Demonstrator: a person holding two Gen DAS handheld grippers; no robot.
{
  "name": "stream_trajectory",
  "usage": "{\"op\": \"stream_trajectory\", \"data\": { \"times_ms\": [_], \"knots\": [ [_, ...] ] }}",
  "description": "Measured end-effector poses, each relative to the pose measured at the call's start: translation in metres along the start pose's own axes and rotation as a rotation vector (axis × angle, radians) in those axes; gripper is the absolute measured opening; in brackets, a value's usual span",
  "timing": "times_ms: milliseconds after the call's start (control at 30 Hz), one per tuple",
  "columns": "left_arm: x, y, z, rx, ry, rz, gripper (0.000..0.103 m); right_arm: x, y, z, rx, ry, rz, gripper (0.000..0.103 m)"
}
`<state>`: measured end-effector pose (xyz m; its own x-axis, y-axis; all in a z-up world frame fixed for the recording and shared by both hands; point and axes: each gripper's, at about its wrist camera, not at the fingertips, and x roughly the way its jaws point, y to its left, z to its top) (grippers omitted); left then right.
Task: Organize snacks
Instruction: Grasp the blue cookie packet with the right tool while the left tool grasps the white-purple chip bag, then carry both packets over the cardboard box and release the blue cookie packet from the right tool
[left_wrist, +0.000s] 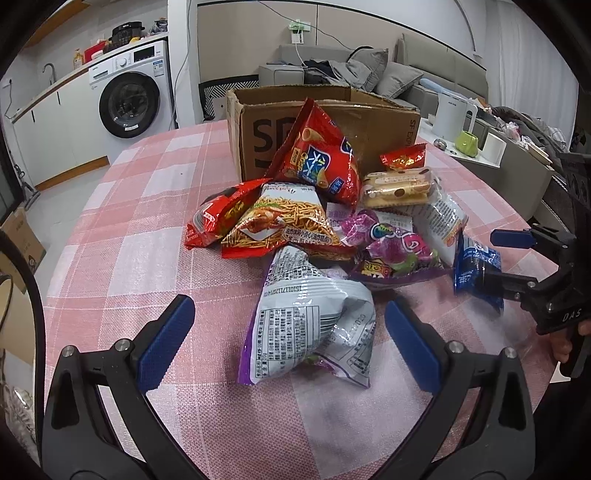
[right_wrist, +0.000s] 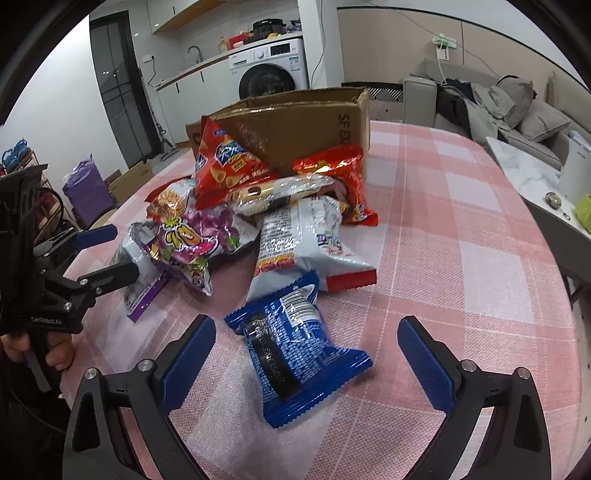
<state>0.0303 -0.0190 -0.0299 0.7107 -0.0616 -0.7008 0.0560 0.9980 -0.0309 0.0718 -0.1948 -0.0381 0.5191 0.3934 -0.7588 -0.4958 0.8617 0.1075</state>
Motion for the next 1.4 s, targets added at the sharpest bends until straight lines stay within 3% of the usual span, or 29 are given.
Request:
{"op": "stream_trajectory", "data": {
  "times_ms": [133, 233, 400, 500, 567, 667, 833, 1167, 1400],
  "knots": [
    [0.005, 0.0, 0.0, 0.008, 0.022, -0.01, 0.102, 0.009, 0.002, -0.001, -0.005, 0.042, -0.003, 0.087],
    [0.009, -0.004, 0.001, 0.027, 0.039, -0.023, 0.102, 0.016, 0.003, -0.002, -0.013, 0.063, -0.006, 0.085],
    [0.019, -0.009, 0.002, 0.048, 0.077, -0.032, 0.102, 0.02, 0.005, -0.003, -0.033, 0.053, -0.017, 0.065],
    [0.026, -0.01, 0.002, 0.051, 0.104, -0.042, 0.097, 0.018, 0.006, -0.005, -0.036, 0.048, -0.009, 0.053],
    [0.031, -0.012, 0.002, 0.056, 0.124, -0.038, 0.086, 0.017, 0.007, -0.006, -0.034, 0.044, 0.001, 0.047],
    [0.038, -0.014, 0.001, 0.065, 0.141, -0.046, 0.07, 0.014, 0.007, -0.008, -0.032, 0.04, 0.012, 0.046],
    [0.041, -0.013, 0.001, 0.041, 0.128, -0.09, 0.053, 0.009, 0.008, -0.011, -0.025, 0.034, 0.019, 0.046],
    [0.028, -0.006, 0.001, -0.021, 0.084, -0.136, 0.05, -0.008, 0.0, -0.012, 0.003, -0.011, 0.025, 0.046],
    [-0.009, 0.005, 0.002, -0.036, 0.022, -0.15, 0.049, -0.025, -0.002, -0.006, 0.012, -0.076, 0.042, 0.046]
  ]
}}
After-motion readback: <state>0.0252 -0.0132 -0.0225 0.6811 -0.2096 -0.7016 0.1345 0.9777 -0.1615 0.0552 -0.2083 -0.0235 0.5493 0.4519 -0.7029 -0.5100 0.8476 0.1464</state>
